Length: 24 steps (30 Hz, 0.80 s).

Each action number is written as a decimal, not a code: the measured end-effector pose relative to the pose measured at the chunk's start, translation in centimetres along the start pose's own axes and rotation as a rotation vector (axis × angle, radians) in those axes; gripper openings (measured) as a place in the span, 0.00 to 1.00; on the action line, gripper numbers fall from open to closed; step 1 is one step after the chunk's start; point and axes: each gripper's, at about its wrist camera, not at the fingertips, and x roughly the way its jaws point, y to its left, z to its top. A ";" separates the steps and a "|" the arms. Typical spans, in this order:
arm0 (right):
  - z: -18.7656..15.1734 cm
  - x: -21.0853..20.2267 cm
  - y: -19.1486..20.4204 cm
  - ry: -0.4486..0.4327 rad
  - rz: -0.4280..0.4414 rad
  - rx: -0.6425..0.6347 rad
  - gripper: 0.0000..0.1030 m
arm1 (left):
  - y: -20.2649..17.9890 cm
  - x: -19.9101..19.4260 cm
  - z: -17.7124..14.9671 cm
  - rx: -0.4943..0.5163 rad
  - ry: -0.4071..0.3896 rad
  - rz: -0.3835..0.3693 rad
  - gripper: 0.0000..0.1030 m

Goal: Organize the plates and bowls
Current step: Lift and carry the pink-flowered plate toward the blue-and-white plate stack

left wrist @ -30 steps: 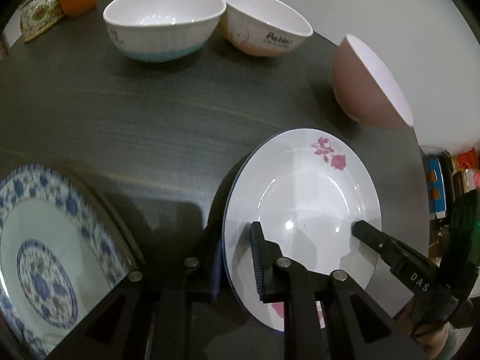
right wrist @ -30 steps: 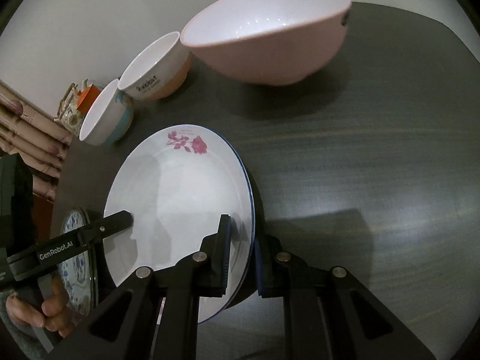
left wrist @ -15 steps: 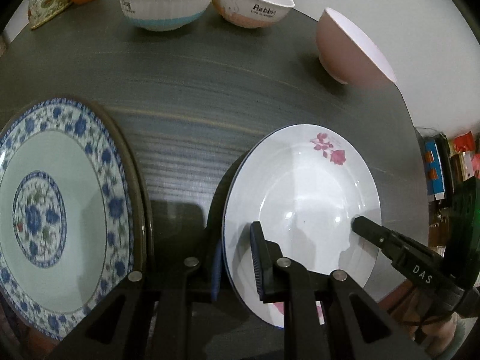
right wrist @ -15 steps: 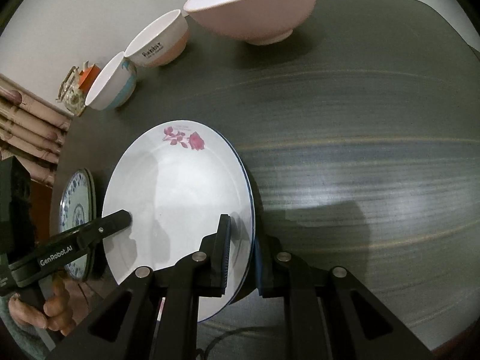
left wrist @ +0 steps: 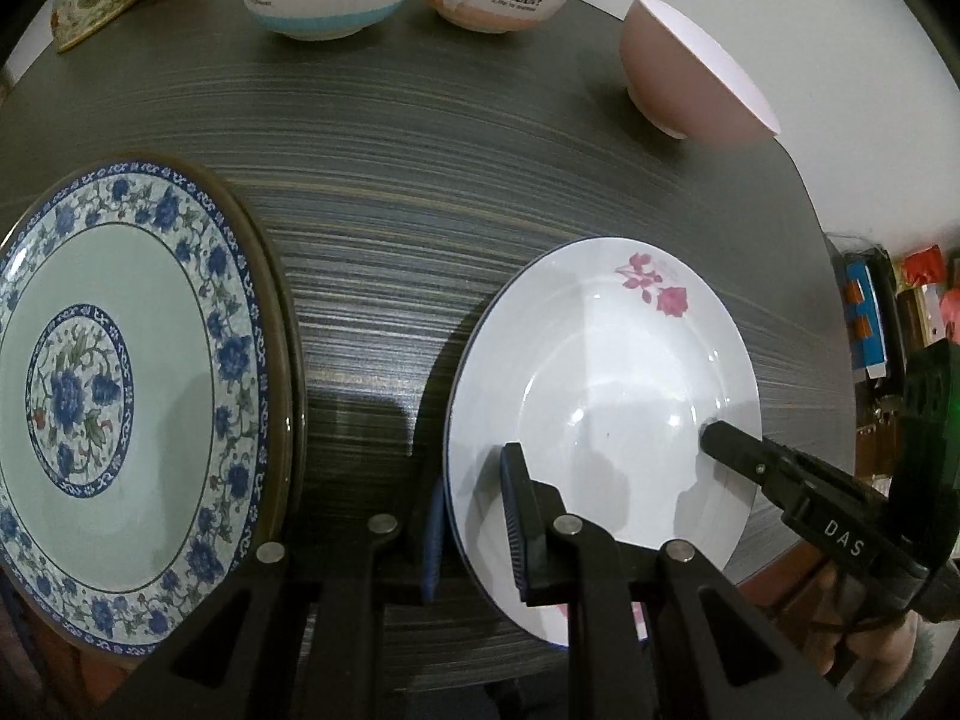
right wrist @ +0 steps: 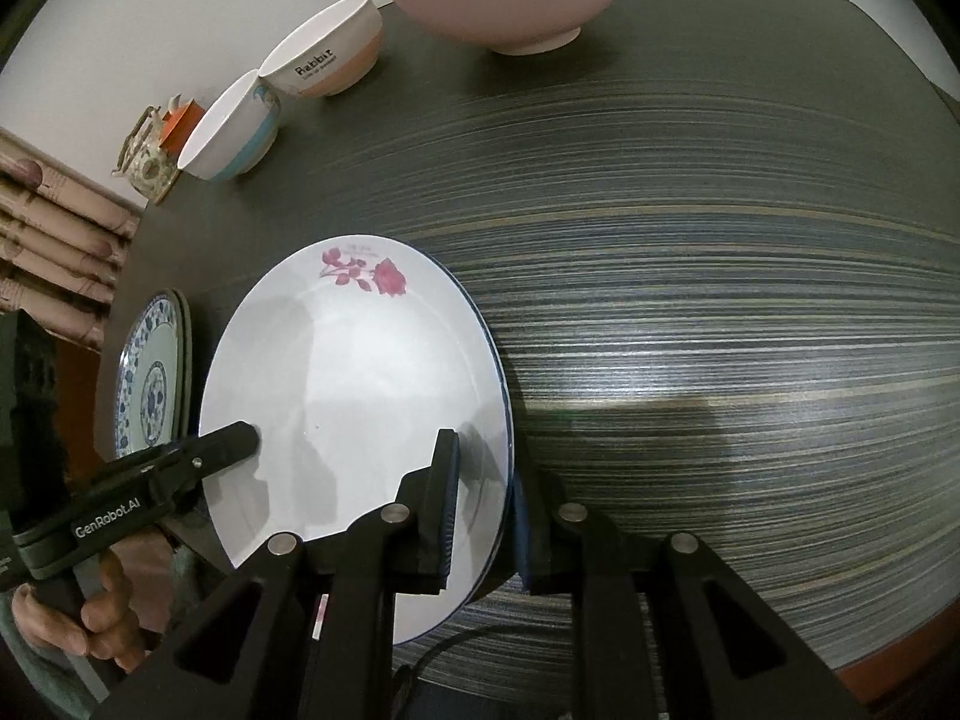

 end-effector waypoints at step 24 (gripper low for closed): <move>-0.3 -0.3 0.5 -0.034 -0.024 -0.036 0.15 | 0.8 -1.4 0.2 0.042 -0.052 0.049 0.17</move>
